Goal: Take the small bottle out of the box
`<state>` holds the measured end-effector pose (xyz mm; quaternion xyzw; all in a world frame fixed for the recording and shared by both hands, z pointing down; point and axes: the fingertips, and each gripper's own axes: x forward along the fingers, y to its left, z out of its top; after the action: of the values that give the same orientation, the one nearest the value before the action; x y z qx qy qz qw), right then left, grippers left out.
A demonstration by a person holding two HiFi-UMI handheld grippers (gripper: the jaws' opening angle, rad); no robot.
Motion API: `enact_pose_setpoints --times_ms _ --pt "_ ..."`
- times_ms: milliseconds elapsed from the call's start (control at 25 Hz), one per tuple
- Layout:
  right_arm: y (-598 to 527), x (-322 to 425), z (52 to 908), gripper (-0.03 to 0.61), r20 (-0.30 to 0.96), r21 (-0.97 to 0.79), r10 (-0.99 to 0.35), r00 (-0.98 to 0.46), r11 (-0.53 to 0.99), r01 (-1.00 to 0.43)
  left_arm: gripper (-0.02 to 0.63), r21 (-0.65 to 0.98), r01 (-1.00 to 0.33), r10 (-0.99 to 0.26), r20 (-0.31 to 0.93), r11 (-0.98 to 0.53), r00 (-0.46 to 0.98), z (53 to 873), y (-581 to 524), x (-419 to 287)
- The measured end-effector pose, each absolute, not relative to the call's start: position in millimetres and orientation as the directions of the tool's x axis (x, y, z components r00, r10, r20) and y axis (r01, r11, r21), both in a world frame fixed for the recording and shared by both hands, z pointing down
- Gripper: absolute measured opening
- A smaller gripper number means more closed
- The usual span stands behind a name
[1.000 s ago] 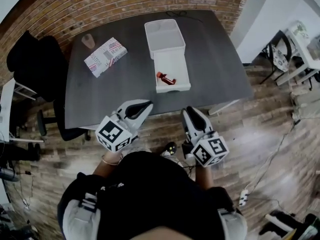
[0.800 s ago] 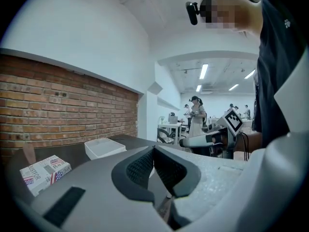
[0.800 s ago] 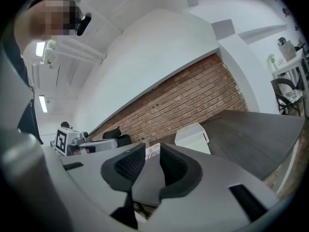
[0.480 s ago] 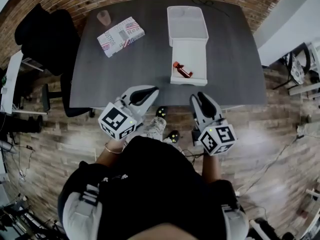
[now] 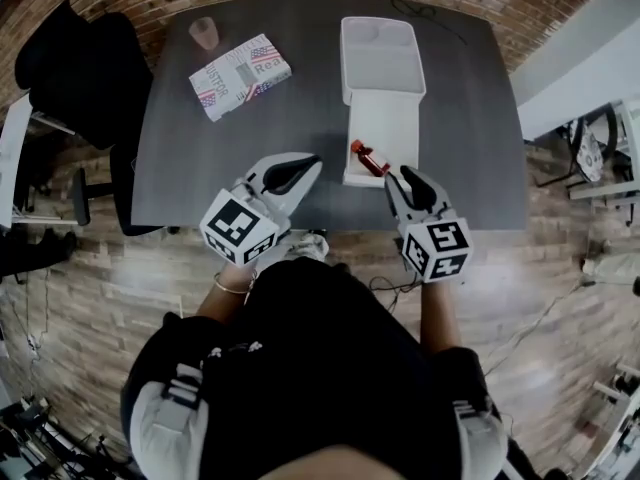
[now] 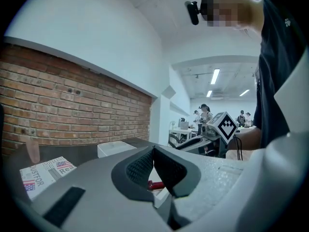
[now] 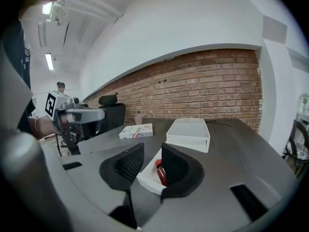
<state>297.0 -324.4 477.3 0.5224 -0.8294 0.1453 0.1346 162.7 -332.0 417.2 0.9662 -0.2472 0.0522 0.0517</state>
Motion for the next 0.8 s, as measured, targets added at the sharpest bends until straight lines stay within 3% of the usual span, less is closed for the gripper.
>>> enact_pose_setpoints --times_ms 520,800 --pt "-394 272 580 0.156 0.697 -0.057 -0.537 -0.475 0.619 -0.784 0.002 0.126 -0.581 -0.573 0.1 -0.804 0.814 429 -404 128" --pt "-405 266 625 0.201 0.825 -0.043 -0.369 -0.428 0.714 -0.698 0.002 0.154 -0.603 -0.597 0.091 -0.782 0.797 439 -424 118"
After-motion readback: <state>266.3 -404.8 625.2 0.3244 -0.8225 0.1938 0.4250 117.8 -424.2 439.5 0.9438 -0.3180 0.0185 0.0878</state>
